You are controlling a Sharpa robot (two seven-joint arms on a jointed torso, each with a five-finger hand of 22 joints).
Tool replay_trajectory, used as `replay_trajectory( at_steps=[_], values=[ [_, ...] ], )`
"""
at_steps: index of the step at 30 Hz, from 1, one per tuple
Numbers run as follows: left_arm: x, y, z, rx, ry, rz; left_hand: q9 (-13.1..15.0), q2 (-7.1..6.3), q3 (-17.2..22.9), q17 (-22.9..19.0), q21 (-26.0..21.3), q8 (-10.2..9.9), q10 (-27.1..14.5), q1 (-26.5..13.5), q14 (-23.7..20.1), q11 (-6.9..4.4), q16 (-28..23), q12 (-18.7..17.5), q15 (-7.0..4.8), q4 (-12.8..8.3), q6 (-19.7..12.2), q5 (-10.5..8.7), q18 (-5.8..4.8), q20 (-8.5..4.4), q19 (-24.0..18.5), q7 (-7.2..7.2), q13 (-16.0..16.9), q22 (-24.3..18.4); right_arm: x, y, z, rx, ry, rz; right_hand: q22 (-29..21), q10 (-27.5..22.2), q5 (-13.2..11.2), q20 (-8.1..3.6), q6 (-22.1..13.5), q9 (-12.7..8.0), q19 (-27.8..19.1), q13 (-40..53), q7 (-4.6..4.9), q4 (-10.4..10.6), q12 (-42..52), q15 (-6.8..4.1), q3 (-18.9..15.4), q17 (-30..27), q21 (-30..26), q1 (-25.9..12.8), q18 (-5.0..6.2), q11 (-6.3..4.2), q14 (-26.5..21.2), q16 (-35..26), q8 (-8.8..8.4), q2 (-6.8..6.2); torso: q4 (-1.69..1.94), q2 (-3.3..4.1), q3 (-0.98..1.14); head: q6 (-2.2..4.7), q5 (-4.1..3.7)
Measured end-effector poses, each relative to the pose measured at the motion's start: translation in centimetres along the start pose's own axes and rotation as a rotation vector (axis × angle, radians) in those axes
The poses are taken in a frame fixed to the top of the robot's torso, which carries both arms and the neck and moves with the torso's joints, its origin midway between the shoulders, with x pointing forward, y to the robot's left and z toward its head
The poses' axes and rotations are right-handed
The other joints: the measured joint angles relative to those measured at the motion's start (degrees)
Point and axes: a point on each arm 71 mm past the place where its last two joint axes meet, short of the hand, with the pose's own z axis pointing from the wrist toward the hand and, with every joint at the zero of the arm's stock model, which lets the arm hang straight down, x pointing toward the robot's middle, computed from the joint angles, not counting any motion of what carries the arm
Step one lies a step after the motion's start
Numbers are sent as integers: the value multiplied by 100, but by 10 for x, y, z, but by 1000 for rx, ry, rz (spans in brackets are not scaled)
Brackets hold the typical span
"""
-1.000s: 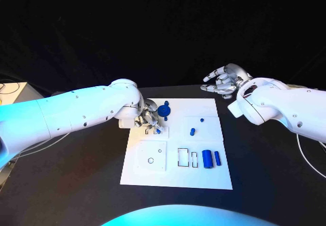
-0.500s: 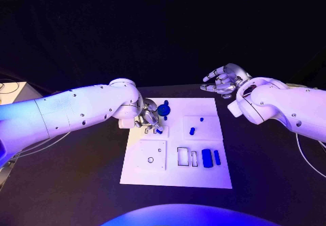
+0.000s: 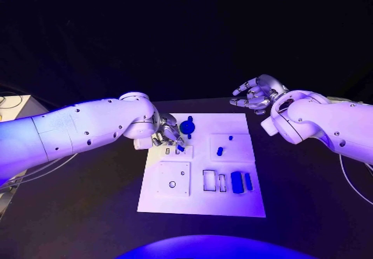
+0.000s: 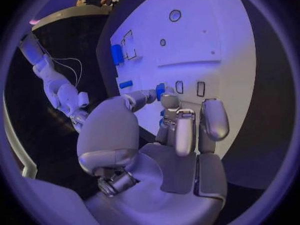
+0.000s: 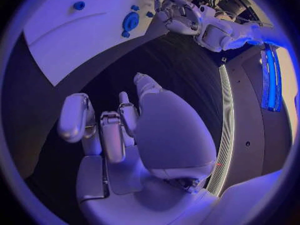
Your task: Assemble the parts on the task board
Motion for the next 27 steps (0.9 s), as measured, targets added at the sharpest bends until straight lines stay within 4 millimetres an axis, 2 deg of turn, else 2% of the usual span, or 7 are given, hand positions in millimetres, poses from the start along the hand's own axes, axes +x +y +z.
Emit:
replay_trajectory(
  at_steps=[1,2,3,6,14,27],
  values=[
    [0,1,-1,2,-6,-7,4,-15,-1,0,24,31,3,-47,-11,0,4,26,-22,-1,1,178,0,-12,29,-1,26,40,0,0,0,1,-1,0,0,0,0,0,0,0,0,0,0,0,0,0,0,0,0,0,0,0,0,0,0,0,2,-1,0,1,-1],
    [0,2,-2,3,-14,-14,262,-35,-27,0,60,42,70,-96,-17,-12,28,62,-38,-28,10,430,-1,-33,74,-10,56,98,-1,-1,0,2,-1,0,0,0,0,0,0,0,0,0,0,0,0,0,0,0,0,0,0,0,0,0,0,0,5,-3,1,1,-1],
    [0,3,-4,5,-21,-21,359,-48,-43,0,65,42,89,-109,-17,-30,37,65,-39,-44,16,537,-1,-41,98,-4,68,130,-1,-1,-1,3,-2,0,0,0,0,0,0,0,0,0,0,0,0,0,0,0,0,0,0,0,0,0,0,0,8,-4,2,1,-1],
    [0,7,-8,10,-47,-42,379,-62,-65,0,87,51,132,-122,-8,-34,37,100,-48,-65,50,725,-1,-62,119,-10,95,205,-3,-3,-2,6,-5,0,0,0,0,0,0,0,0,0,0,0,0,0,0,0,0,0,0,0,0,0,0,0,16,-6,2,1,9],
    [4,14,-13,14,-106,-70,454,-123,-80,0,122,70,224,-183,-19,-81,37,150,-80,-81,125,808,-1,-62,159,-44,167,255,-6,-7,-3,12,-9,0,-1,0,0,0,0,0,0,-1,0,16,0,0,16,-1,0,0,0,0,0,0,0,0,50,-31,14,-27,18],
    [24,22,-3,-7,-164,-17,459,-136,-79,0,122,70,246,-196,-19,-102,37,198,-80,-82,142,810,0,-82,179,-61,210,271,-7,-10,-3,16,-13,2,-2,0,0,0,0,0,0,-2,0,16,0,0,16,-1,-25,-23,0,0,0,0,0,-23,107,-94,42,-116,37]
  ],
)
